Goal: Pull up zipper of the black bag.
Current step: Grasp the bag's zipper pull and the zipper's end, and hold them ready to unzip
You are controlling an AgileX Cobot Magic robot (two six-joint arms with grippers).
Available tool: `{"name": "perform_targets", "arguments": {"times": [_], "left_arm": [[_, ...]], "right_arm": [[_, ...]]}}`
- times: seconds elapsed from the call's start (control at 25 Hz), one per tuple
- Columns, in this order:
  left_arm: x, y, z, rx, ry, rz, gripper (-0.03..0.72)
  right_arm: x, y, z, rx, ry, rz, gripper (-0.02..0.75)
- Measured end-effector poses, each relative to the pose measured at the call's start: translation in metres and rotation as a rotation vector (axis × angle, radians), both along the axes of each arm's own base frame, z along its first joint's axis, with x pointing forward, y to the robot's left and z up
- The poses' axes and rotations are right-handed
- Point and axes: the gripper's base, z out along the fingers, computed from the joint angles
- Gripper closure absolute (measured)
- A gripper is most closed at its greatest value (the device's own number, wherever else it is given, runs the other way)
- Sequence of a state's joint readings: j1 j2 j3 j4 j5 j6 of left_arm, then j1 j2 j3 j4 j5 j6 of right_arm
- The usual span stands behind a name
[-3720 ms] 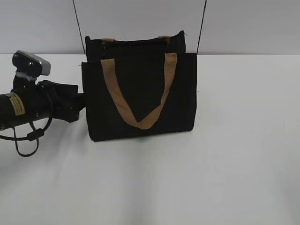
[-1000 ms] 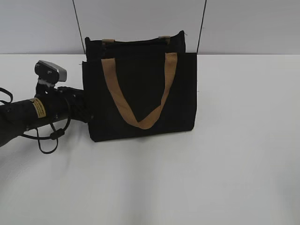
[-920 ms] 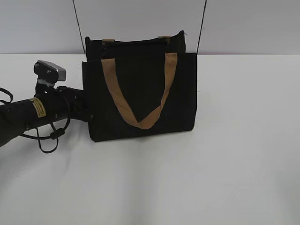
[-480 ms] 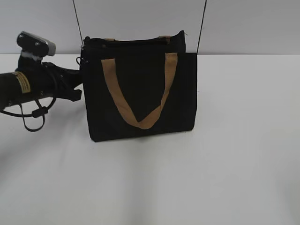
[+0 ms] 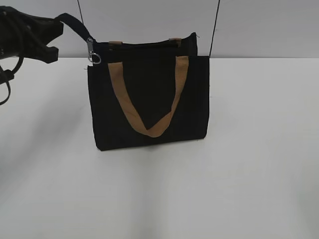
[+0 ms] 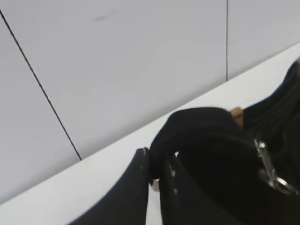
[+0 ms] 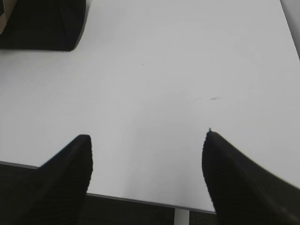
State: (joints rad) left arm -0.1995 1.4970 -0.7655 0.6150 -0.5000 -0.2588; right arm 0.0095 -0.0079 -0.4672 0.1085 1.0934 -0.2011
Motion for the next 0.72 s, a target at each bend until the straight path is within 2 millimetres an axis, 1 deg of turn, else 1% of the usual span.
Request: {"name": "perform_targets", "arguments": {"times": [0.12, 0.28, 0.48, 0.6, 0.72], "left_arm": [[-0.008, -0.007, 0.011, -0.003, -0.029, -0.025, 0.661], [-0.014, -0.021, 0.012, 0.003, -0.028, -0.071, 0.661], [-0.015, -0.023, 0.014, -0.011, -0.042, -0.083, 0.661], [-0.015, -0.023, 0.015, -0.018, -0.046, -0.081, 0.661], [-0.016, -0.022, 0.018, -0.036, -0.05, -0.07, 0.661]], "right_arm": [[0.0, 0.0, 0.0, 0.0, 0.0, 0.0, 0.183], [0.0, 0.0, 0.0, 0.0, 0.0, 0.0, 0.183], [0.0, 0.0, 0.001, 0.0, 0.002, 0.0, 0.183], [0.012, 0.002, 0.008, 0.023, 0.028, 0.016, 0.183], [0.034, 0.01, 0.015, 0.08, 0.053, 0.072, 0.183]]}}
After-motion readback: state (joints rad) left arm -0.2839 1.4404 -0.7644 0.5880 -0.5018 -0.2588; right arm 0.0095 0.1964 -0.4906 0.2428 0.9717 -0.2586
